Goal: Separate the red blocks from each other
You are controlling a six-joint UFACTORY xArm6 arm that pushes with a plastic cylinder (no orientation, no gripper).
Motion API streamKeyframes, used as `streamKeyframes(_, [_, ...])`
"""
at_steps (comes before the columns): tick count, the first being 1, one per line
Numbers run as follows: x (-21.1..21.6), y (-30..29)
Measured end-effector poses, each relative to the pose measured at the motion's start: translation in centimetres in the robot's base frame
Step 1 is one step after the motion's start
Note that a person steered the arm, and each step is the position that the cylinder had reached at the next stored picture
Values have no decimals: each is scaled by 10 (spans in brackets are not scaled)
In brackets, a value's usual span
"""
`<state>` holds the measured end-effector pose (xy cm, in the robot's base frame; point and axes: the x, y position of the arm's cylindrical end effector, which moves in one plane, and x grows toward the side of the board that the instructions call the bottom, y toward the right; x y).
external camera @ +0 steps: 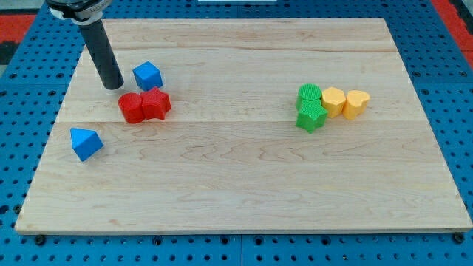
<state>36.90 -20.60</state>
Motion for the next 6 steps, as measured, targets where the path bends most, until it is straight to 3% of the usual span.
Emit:
streamKeyframes(2, [28,28])
streamKeyframes(3, [26,70])
streamKeyframes(6, [49,72])
